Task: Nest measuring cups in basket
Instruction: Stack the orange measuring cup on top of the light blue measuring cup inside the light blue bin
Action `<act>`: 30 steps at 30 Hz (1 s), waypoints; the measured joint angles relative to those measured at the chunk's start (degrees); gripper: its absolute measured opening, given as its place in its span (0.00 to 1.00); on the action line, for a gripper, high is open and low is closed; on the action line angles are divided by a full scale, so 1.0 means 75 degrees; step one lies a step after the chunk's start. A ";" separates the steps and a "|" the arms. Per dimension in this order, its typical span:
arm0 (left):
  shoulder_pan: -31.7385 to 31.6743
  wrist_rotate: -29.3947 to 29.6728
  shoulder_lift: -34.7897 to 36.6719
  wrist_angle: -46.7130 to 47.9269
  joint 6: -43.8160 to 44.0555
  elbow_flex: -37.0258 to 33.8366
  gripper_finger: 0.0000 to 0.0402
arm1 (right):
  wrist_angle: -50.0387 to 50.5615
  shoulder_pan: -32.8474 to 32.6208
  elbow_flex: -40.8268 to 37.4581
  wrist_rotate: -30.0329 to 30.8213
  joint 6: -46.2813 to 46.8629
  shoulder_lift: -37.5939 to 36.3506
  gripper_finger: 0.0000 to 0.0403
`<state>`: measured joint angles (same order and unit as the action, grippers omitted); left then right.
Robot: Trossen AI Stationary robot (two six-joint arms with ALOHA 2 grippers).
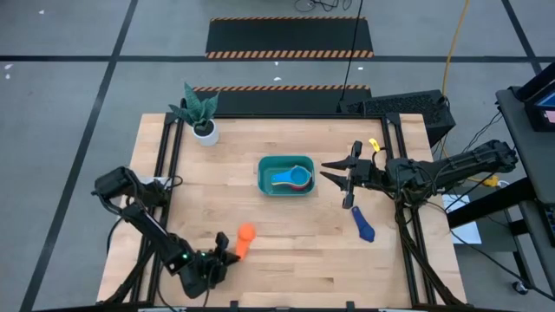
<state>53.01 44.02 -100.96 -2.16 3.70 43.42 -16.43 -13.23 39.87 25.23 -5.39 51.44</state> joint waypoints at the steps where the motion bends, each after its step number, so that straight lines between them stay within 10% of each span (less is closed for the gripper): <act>1: -0.0024 0.0217 0.0225 0.0035 -0.0146 0.0000 0.02 | 0.0000 0.0000 0.0000 0.0000 0.0000 0.0000 0.23; 14: -0.1006 0.1433 0.4134 -0.0544 -0.1979 0.0006 0.01 | -0.0305 0.0000 0.0001 0.0000 0.0003 0.0000 0.23; 22: -0.3473 -0.2734 0.5951 -0.4681 -0.2650 -0.1230 0.01 | -0.0372 0.0000 0.0001 0.0000 0.0023 0.0056 0.23; 30: -0.5720 -0.5010 0.6028 -0.7144 -0.0917 -0.2304 0.01 | -0.1747 0.0005 0.0004 0.0005 -0.0308 0.1021 0.23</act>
<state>10.11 6.45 -55.75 -55.74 -3.17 26.14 -29.53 -13.20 39.90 25.27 -7.70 59.10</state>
